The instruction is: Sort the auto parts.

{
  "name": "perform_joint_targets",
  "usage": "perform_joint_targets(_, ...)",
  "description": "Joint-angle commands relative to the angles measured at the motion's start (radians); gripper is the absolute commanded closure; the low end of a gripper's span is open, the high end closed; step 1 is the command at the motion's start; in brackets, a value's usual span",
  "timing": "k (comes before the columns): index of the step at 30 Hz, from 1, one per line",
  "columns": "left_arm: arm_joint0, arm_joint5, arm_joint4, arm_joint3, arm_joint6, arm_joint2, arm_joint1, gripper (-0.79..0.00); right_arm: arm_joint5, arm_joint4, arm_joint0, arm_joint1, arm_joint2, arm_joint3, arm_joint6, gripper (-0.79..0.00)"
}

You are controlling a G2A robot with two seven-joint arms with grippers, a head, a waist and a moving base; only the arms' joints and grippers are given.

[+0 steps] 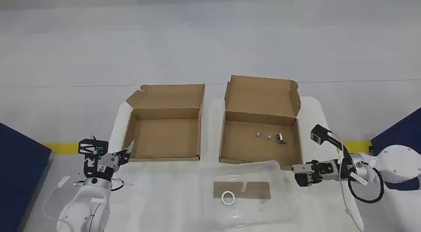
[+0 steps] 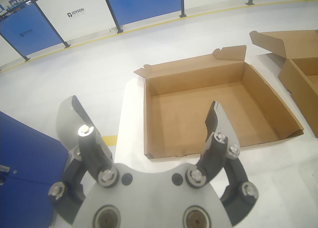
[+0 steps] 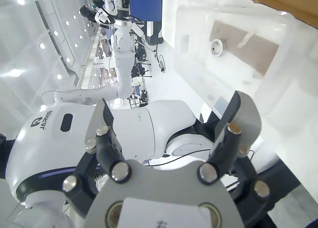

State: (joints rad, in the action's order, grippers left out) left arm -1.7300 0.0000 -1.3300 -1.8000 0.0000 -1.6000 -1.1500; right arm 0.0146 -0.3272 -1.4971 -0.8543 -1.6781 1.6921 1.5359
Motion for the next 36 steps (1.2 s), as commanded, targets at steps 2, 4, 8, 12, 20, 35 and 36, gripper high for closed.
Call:
perform_joint_targets(2, 0.0, 0.0, 0.0, 0.0, 0.0, 0.0, 0.0, -0.785, 0.0, 0.0, 0.0, 0.0, 0.0, 0.0, 0.0, -0.785)
perform_joint_targets(4, 0.0, 0.0, 0.0, 0.0, 0.0, 0.0, 0.0, -0.785, 0.0, 0.0, 0.0, 0.0, 0.0, 0.0, 0.0, -0.785)
perform_joint_targets(8, 0.0, 0.0, 0.0, 0.0, 0.0, 0.0, 0.0, -0.785, 0.0, 0.0, 0.0, 0.0, 0.0, 0.0, 0.0, -0.785)
perform_joint_targets(12, 0.0, 0.0, 0.0, 0.0, 0.0, 0.0, 0.0, -0.785, 0.0, 0.0, 0.0, 0.0, 0.0, 0.0, 0.0, -0.785)
perform_joint_targets(20, -0.032, -0.072, -0.094, -0.053, 0.035, -0.017, 0.007, -0.785, 0.0, 0.0, 0.0, 0.0, 0.0, 0.0, 0.0, -0.785)
perform_joint_targets(35, -0.122, -0.213, -0.239, -0.263, -0.143, -0.028, 0.02, -0.785, 0.0, 0.0, 0.0, 0.0, 0.0, 0.0, 0.0, -0.785)
perform_joint_targets(36, -0.12, -0.217, -0.246, -0.265, -0.146, -0.027, 0.02, -0.785, 0.0, 0.0, 0.0, 0.0, 0.0, 0.0, 0.0, -0.785)
